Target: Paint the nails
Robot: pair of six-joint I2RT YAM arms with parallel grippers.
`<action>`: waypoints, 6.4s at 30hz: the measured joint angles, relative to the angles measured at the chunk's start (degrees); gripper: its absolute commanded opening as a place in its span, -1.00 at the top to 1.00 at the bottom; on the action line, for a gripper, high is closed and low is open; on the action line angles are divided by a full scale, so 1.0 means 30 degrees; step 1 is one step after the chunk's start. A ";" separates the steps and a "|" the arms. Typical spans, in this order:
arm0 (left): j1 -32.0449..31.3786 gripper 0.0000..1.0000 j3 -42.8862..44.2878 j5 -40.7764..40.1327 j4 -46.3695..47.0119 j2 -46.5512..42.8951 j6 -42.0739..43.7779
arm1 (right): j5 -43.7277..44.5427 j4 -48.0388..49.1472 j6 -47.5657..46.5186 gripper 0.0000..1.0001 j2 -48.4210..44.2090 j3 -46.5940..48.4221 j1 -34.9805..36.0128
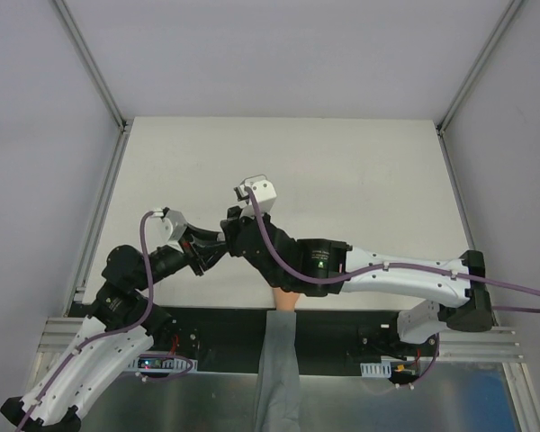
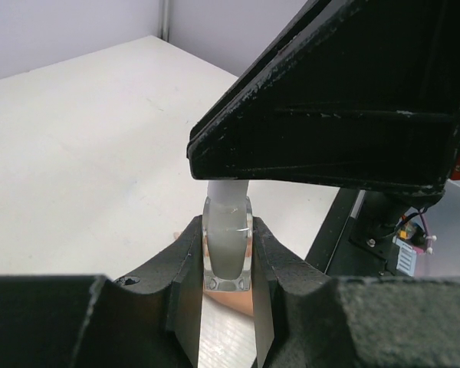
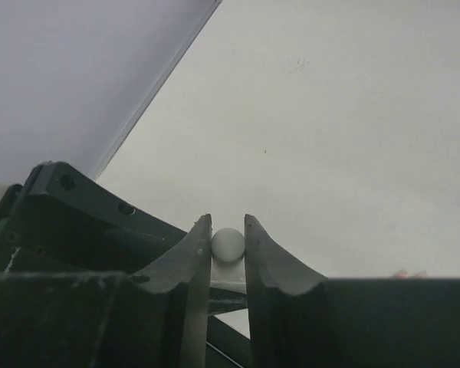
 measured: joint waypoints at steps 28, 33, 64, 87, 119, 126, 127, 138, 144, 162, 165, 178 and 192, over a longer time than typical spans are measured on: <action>0.0226 1.00 0.1027 0.7162 0.3024 -0.1122 -0.7519 | -2.6593 0.2375 -0.6543 -0.20 -0.4612 -0.2645 -0.6477; 0.0226 1.00 0.0867 0.7541 0.4218 -0.1107 -0.8233 | -2.8217 0.3985 -0.5778 -0.02 -0.3985 -0.2871 -0.6601; 0.0175 1.00 0.1086 0.3781 0.1348 -0.0219 -0.3548 | -0.8087 0.1413 -0.2579 0.99 -0.3009 -0.1355 -0.0896; 0.0189 1.00 0.0430 0.3490 -0.0525 -0.1610 -0.3118 | -0.6499 -0.0816 -0.5639 -0.52 -0.2499 -0.0612 0.0219; 0.0189 1.00 0.1013 0.7264 0.0459 -0.2157 -0.5457 | -2.9776 0.7169 -0.2484 0.56 -0.2448 -0.3271 -0.6703; 0.0189 1.00 0.1042 0.7322 0.0969 -0.1770 -0.5472 | -2.9733 0.7817 -0.2237 0.99 -0.2361 -0.3410 -0.6827; 0.0189 1.00 0.1056 0.7308 0.1049 -0.1690 -0.5464 | -2.9696 0.7883 -0.2222 0.99 -0.2361 -0.3424 -0.6849; 0.0182 1.00 0.1443 0.4320 -0.0474 -0.0852 -0.3672 | -2.1485 0.6309 -0.2375 0.99 -0.3162 -0.3832 -0.5472; -0.0022 1.00 0.1792 0.2237 -0.0262 0.0517 -0.0882 | -0.3082 0.1100 -0.1144 0.99 -0.1639 -0.0080 0.0255; 0.0226 1.00 0.0525 0.1362 0.0517 -0.0073 -0.1610 | -0.4415 -0.2280 -0.4787 -0.55 -0.1115 0.1027 -0.0663; 0.0226 1.00 0.0525 0.2157 0.0430 -0.0561 -0.2630 | -0.8976 -0.3257 -0.6120 -0.59 -0.2266 0.0911 -0.1945; 0.0226 1.00 0.0736 0.5850 0.0401 -0.1574 -0.5748 | -2.4196 -0.0729 -0.7213 -0.23 -0.4670 -0.1472 -0.6149; 0.0226 1.00 0.0823 0.6863 0.1515 -0.1931 -0.6885 | -2.8873 0.2200 -0.5202 0.53 -0.2448 -0.1472 -0.6615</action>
